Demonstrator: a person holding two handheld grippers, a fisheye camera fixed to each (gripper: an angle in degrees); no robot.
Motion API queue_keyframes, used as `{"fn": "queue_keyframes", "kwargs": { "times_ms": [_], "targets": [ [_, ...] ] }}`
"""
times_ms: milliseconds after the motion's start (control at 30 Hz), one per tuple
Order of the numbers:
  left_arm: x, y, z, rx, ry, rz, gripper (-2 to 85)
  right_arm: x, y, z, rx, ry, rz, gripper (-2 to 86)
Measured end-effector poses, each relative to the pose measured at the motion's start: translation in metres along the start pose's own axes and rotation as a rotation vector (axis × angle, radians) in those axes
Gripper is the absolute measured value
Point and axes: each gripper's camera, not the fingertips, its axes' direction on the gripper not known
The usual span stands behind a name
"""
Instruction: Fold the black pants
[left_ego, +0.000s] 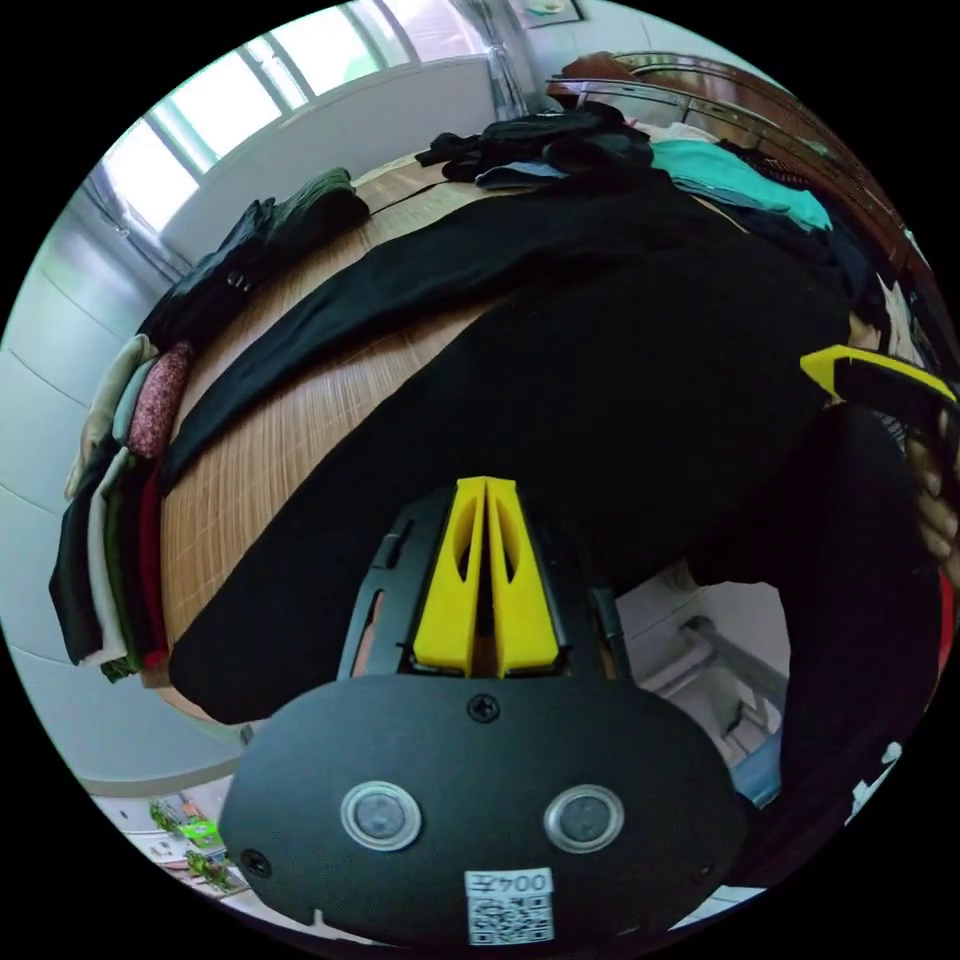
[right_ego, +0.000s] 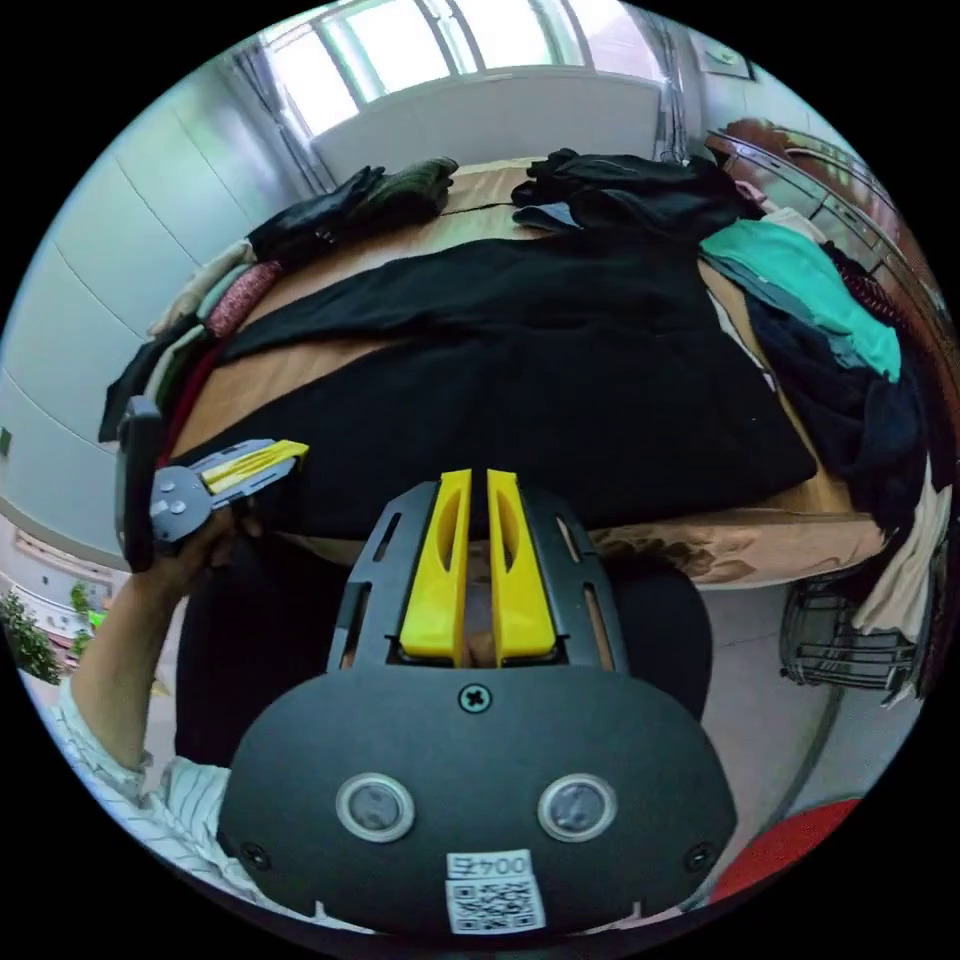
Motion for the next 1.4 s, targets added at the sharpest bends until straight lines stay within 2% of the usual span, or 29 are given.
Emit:
{"fn": "queue_keyframes", "kwargs": {
  "times_ms": [67, 233, 400, 567, 633, 833, 1000, 1100, 1200, 1267, 1367, 1400],
  "targets": [
    [0.021, -0.004, 0.006, 0.013, -0.002, 0.04, 0.3, -0.01, 0.009, 0.005, -0.037, 0.174, -0.059, 6.9],
    [0.046, -0.031, 0.011, -0.056, 0.047, 0.113, 0.3, -0.028, 0.032, 0.026, -0.093, 0.299, -0.203, 7.7],
    [0.094, -0.054, 0.007, -0.09, -0.06, 0.22, 0.2, -0.028, 0.055, 0.018, -0.078, 0.32, -0.276, 7.0],
    [0.136, -0.082, -0.004, -0.131, -0.173, 0.313, 0.3, -0.006, 0.069, -0.005, -0.113, 0.236, -0.314, 6.7],
    [0.139, -0.094, -0.01, -0.148, -0.179, 0.289, 0.4, 0.002, 0.079, -0.014, -0.078, 0.222, -0.311, 6.5],
    [0.1, -0.112, -0.059, -0.088, -0.068, 0.02, 3.5, 0.032, 0.116, -0.052, 0.063, 0.189, -0.258, 5.9],
    [0.023, -0.054, -0.163, 0.119, -0.103, -0.206, 8.0, 0.074, 0.136, -0.099, 0.159, 0.08, -0.19, 9.5],
    [-0.06, 0.021, -0.19, 0.132, 0.05, -0.431, 9.1, 0.103, 0.145, -0.125, 0.176, -0.011, -0.15, 12.5],
    [-0.148, 0.113, -0.188, 0.117, 0.245, -0.755, 10.1, 0.136, 0.15, -0.148, 0.167, -0.085, -0.076, 13.4],
    [-0.206, 0.189, -0.187, 0.218, 0.444, -1.044, 11.0, 0.172, 0.156, -0.175, 0.21, -0.164, 0.049, 13.5],
    [-0.251, 0.25, -0.199, 0.39, 0.568, -1.301, 11.8, 0.23, 0.17, -0.215, 0.299, -0.289, 0.247, 13.6],
    [-0.258, 0.255, -0.203, 0.415, 0.574, -1.326, 11.9, 0.241, 0.172, -0.222, 0.315, -0.306, 0.28, 13.6]
  ]
}}
